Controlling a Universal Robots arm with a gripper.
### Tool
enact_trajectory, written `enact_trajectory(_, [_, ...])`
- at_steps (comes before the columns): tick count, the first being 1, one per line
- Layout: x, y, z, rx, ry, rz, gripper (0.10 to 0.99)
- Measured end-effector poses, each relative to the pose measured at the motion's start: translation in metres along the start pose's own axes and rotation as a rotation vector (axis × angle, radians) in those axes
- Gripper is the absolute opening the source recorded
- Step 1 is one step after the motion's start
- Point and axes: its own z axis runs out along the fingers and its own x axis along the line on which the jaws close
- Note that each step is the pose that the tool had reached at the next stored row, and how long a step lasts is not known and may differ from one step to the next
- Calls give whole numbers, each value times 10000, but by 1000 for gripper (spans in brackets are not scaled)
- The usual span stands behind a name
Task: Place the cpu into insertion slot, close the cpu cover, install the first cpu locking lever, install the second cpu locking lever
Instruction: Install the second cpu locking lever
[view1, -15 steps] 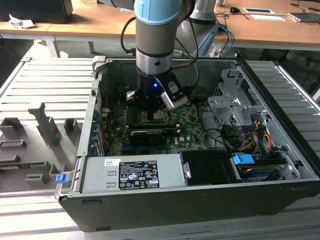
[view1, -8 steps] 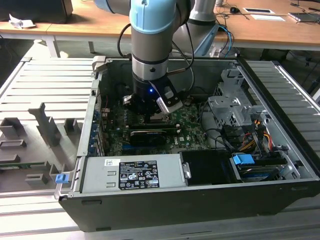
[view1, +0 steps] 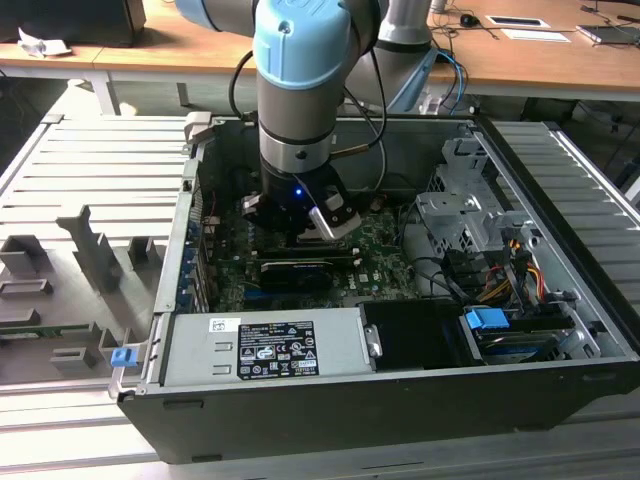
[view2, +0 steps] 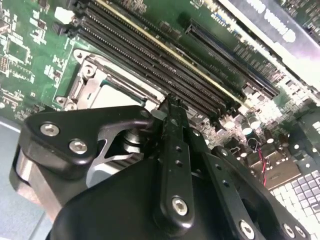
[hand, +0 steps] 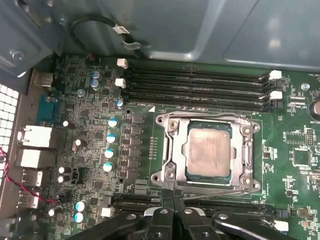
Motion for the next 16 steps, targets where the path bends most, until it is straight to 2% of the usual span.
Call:
enact_trajectory(1, [5, -3, 11, -52, -4, -2, 106])
enact_trajectory(5, [27, -19, 64, -120, -9, 0, 106])
enact_trajectory(10, [70, -40, 119, -262, -20, -2, 106])
enact_trajectory(11, [78, -42, 132, -322, -24, -1, 106])
enact_trajectory(13, [104, -74, 222, -1070, -86, -2, 106])
enact_trajectory(16, [115, -76, 224, -1066, -80, -3, 106])
